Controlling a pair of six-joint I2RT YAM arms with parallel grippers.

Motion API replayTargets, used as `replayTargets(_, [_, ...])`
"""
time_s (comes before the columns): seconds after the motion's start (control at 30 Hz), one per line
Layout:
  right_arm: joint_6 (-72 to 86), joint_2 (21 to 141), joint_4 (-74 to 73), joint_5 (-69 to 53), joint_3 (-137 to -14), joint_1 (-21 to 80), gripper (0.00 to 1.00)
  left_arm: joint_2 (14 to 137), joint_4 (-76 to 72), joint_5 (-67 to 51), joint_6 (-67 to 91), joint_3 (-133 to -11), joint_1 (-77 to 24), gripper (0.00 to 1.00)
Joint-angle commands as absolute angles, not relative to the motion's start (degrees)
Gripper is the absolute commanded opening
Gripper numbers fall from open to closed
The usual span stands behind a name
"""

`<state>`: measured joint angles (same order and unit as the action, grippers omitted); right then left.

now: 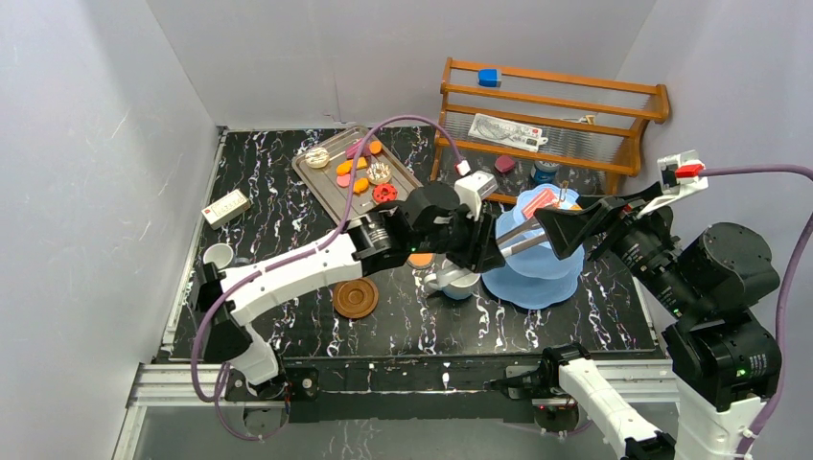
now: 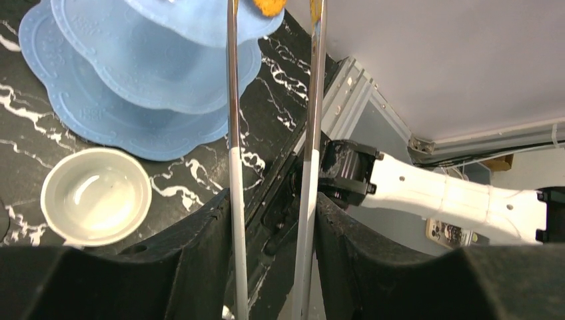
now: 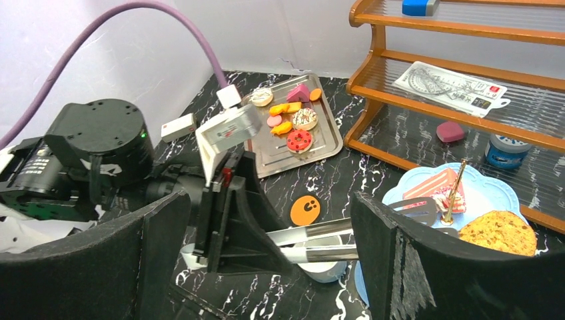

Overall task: Serve the afternoon tea
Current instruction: Place the desert on the desert table, then pick up the desert from the tray.

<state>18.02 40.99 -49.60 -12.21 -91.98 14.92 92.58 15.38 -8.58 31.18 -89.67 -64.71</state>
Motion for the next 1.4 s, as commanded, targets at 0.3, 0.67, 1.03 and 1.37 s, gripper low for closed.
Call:
replayTargets(0.3, [17.4,40.7,-48.5,-11.7,-90.7,14.9,0.99,78.3,16.1,-6.3,32.1,-78.8,-64.9,0.42])
replayTargets(0.67, [17.0,41.0,-49.0,-11.9,-89.9,14.9,0.99,73.8,26.4,11.8,31.4,-76.8,-64.9,0.41])
replayTargets(1.03, [18.6,40.1,-47.9,-14.4,-85.7,14.9,0.99,76.3,36.9,26.0,29.1,-79.6,-56.9,0.41])
replayTargets(1.37, [19.9,38.9,-46.8,-16.1,-82.9,14.9,0.99,76.8,36.3,21.2,25.6,-75.5,-40.4,0.41])
